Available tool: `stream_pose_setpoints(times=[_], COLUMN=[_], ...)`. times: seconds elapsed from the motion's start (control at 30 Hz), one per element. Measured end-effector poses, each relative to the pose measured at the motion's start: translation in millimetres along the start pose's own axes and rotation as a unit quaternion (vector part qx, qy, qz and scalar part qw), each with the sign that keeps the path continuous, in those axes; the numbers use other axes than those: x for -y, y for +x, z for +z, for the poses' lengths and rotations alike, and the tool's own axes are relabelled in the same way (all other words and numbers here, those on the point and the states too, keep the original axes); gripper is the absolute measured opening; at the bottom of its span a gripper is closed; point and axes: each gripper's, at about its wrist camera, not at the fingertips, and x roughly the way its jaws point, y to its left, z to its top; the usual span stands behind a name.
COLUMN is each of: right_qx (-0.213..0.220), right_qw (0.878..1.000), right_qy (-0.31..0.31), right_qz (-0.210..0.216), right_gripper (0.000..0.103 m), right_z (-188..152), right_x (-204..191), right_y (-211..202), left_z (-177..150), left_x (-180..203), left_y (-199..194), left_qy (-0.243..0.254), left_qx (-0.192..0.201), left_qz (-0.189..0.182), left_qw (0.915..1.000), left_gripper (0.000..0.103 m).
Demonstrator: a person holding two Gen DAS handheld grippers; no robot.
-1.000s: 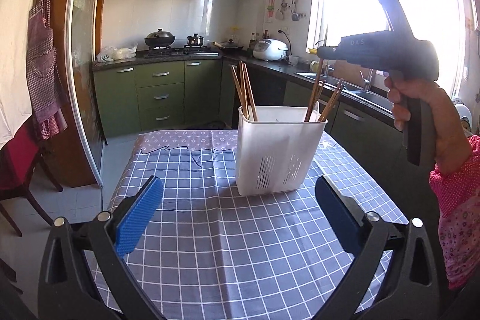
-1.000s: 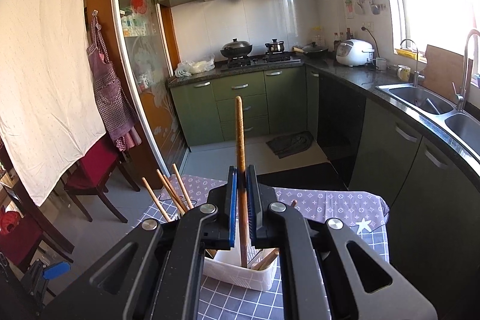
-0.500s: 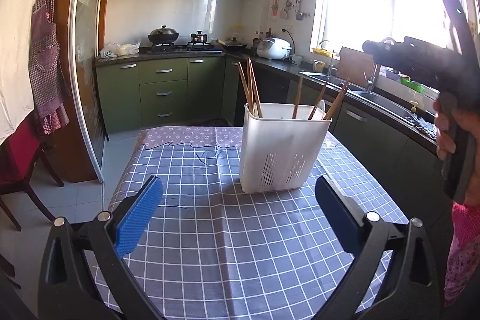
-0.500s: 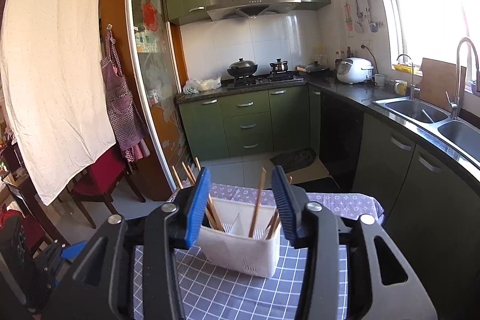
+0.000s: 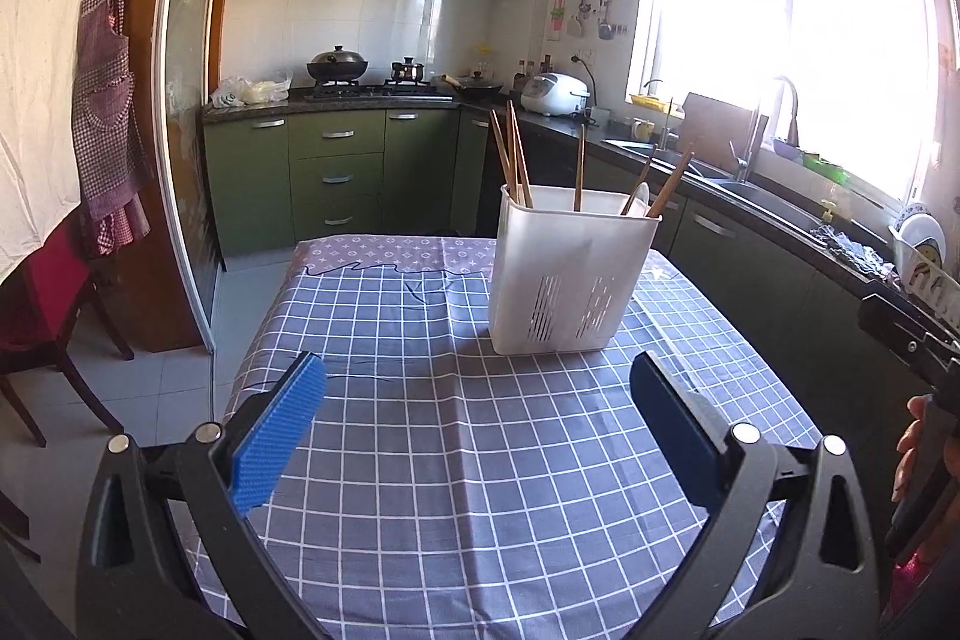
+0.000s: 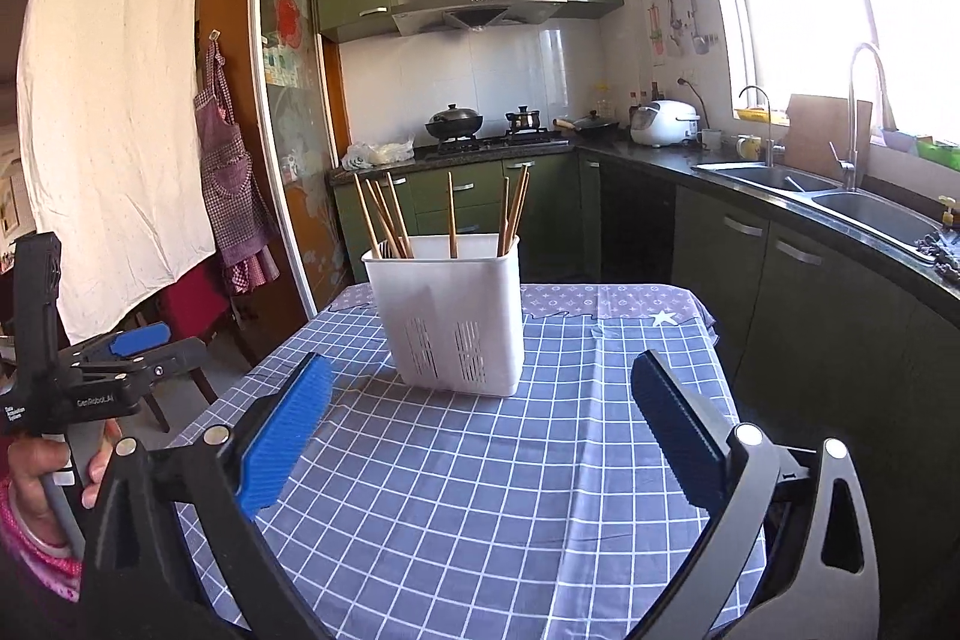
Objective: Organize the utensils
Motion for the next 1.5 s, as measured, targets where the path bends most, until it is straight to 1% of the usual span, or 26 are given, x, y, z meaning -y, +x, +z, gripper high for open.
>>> stream_pose_setpoints(times=[0.1,0.2,0.3,0.4,0.5,0.67,0.77,0.93,1.5], right_qx=[0.003,0.006,0.020,0.034,0.038,0.046,0.049,0.039,0.021], right_qw=[1.000,1.000,1.000,0.999,0.999,0.998,0.997,0.997,0.998], right_qy=[0.013,0.014,0.013,-0.001,-0.018,-0.028,-0.029,-0.042,-0.038], right_qz=[0.011,0.006,0.005,-0.011,-0.030,-0.044,-0.045,-0.057,-0.047], right_gripper=[0.098,0.098,0.098,0.098,0.098,0.098,0.098,0.098,0.098], right_z=[-5.8,-4.3,-1.0,3.6,8.2,9.8,10.7,8.9,7.3], right_x=[1.1,-2.1,-6.1,-12.7,-19.5,-24.3,-24.6,-27.0,-24.6], right_y=[-22.9,-38.3,-55.9,-68.2,-73.0,-77.9,-78.9,-72.7,-54.7], left_z=[0.3,1.2,1.8,1.9,2.2,4.5,4.4,3.7,3.6], left_x=[1.6,3.0,5.4,6.8,5.3,-0.1,-1.6,-0.2,3.0], left_y=[-15.7,-29.3,-42.3,-52.7,-59.1,-63.7,-62.7,-60.8,-60.6], left_qy=[0.005,0.007,0.010,0.010,0.008,-0.003,-0.006,-0.003,0.000], left_qx=[0.010,0.016,0.025,0.032,0.036,0.038,0.030,0.025,0.023], left_qz=[0.005,0.001,-0.003,-0.003,0.000,0.009,0.008,0.010,0.014], left_qw=[0.9999,0.9998,0.9996,0.9994,0.9993,0.9992,0.9995,0.9996,0.9996], left_gripper=[0.096,0.096,0.096,0.096,0.096,0.096,0.096,0.096,0.096])
